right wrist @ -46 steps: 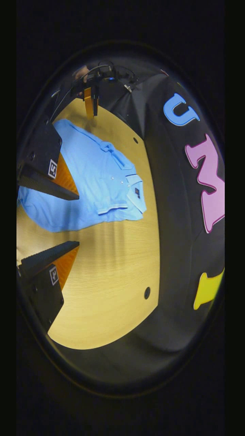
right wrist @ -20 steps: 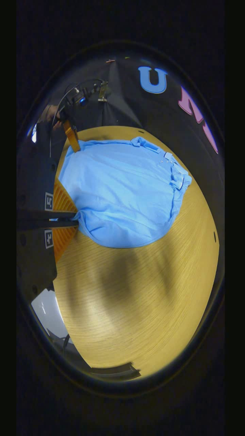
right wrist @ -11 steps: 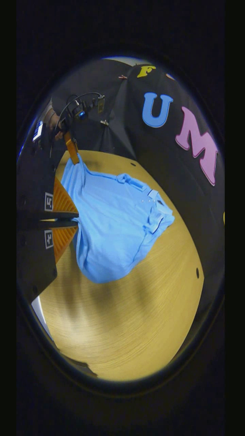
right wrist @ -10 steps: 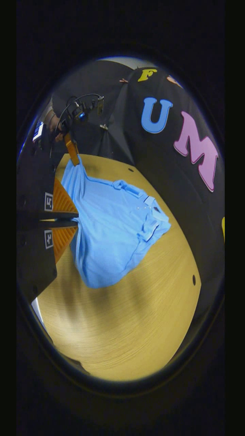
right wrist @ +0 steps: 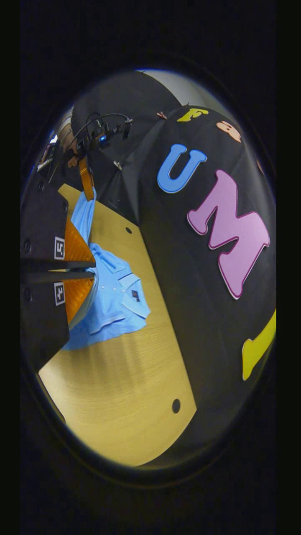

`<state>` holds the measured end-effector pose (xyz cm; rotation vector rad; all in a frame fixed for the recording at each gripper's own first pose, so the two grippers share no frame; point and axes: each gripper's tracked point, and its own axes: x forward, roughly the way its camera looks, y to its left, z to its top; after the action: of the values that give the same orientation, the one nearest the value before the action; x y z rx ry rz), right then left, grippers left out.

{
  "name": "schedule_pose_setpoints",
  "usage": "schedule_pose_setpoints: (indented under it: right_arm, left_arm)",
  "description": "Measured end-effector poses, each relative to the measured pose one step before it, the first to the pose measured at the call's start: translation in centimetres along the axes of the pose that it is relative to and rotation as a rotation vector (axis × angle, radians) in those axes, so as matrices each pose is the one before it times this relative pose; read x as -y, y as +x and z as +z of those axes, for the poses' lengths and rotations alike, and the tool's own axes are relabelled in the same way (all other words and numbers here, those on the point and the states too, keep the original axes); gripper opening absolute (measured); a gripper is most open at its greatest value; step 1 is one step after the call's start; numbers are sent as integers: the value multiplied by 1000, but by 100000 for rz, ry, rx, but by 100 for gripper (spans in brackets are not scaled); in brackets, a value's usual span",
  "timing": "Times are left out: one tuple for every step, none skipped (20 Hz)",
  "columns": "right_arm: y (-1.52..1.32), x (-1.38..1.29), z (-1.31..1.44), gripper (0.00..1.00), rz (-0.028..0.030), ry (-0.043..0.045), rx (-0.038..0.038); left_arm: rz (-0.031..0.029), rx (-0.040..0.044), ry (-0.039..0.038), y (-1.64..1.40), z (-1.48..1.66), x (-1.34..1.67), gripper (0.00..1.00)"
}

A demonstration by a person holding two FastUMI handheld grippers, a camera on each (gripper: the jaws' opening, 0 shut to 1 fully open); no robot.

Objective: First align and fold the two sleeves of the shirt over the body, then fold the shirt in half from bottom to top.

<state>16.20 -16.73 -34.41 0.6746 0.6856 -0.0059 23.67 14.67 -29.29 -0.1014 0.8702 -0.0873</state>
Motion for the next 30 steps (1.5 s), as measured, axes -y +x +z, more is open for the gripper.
schedule_pose_setpoints:
  right_arm:
    - [1781, 432, 1964, 11, -632, -2486, 964]
    - [1806, 589, 1666, 11, -1260, -3353, 983]
    - [1832, 814, 1545, 11, -1215, -2534, 938]
    - [1675, 805, 1299, 5, -1038, -1263, 699]
    - [1840, 799, 825, 5, -1052, -659, 422]
    - [1776, 1005, 763, 5, -1517, -842, 551]
    - [1738, 1074, 317, 5, -2055, -1278, 58]
    - [1767, 1331, 211, 5, -2657, -1290, -350]
    - [1528, 1271, -39, 0, -2431, -952, -498]
    - [1268, 1106, -242, 0, -2498, -965, -1126]
    - [1570, 991, -361, 5, -2047, -1104, -1475]
    - [1133, 1145, -331, 0, -2606, -1423, -990]
    - [1161, 915, -517, 5, -1995, -1311, -1314]
    - [975, 625, -552, 5, -1399, -497, -1870]
    - [1022, 346, -542, 5, -1042, 293, -1502]
    - [961, 63, -376, 10, -788, 535, -1189]
    - [807, 133, -570, 11, -1086, -113, -1134]
    - [739, 224, -575, 5, -1727, -833, -1236]
    - [342, 238, -833, 11, -1310, -920, -1760]
    - [542, 256, -623, 12, -340, -1111, -1535]
    - [-430, 328, -419, 8, -1408, -2013, -279]
    - [-63, 83, -114, 24, -435, -2370, 428]
    - [-561, 345, 317, 37, -1573, -2947, 1394]
    - [-1060, 130, 895, 50, -283, -3331, 2112]
    - [-930, -212, 849, 62, -614, -4145, 2015]
    - [-1261, -111, 796, 53, -902, -3866, 2588]
    - [-1319, -385, 904, 62, -379, -3558, 2783]
    - [-1606, -466, 987, 62, -662, -2656, 2927]
    - [-1840, -746, 1014, 62, -461, -2235, 3226]
    - [-1840, -842, 1117, 62, -167, -1614, 3397]
  left_arm:
    - [2216, 592, -1413, 1918, 1578, -458, 7]
    - [2034, 164, -1098, 1706, 1211, -402, 7]
    - [2415, 612, -255, 1771, 1215, -486, 7]
    - [1991, 553, -140, 1523, 922, -373, 7]
    - [1471, 400, -1187, 2040, 1111, -84, 7]
    - [773, 324, -1775, 1923, 1039, -25, 7]
    - [1033, -330, -2326, 1955, 639, -71, 7]
    - [1952, -59, -1989, 1935, 785, -321, 7]
    - [1958, -175, -1833, 1999, 674, -439, 7]
    - [1617, 58, -1932, 1777, 648, -312, 7]
    - [1309, -223, -1586, 1505, 263, -193, 7]
    - [1662, -1590, -557, 1597, -108, -368, 7]
    - [2565, -1646, 923, 1299, -508, -693, 7]
    - [3039, -1963, 1705, 1211, -564, -794, 7]
    - [2681, -2084, 1426, 974, -706, -552, 2]
    - [2040, -1969, 487, 643, -629, -261, 9]
    - [1480, -1373, 107, 436, -264, 260, 15]
    - [860, -660, 84, 320, -229, 134, 19]
    - [1187, 432, 468, 422, -188, -174, 39]
    - [1428, 1714, 876, 184, 282, -258, 59]
    - [-98, 1188, 683, -642, 373, 131, 79]
    - [-265, 879, 658, -585, 285, 344, 100]
    - [-119, 1119, 746, -993, 378, 367, 98]
    - [-612, 1757, 725, -1008, 476, 370, 97]
    - [-1439, 2515, 1068, -1085, 565, 657, 98]
    - [-1811, 2731, 1840, -1266, 555, 747, 98]
    - [-1188, 3066, 2367, -1577, 586, 614, 98]
    - [-1539, 3480, 2228, -1751, 677, 795, 98]
    - [-1927, 3176, 1651, -1885, 555, 1089, 97]
    - [-2226, 2865, 1127, -2176, 552, 1093, 97]
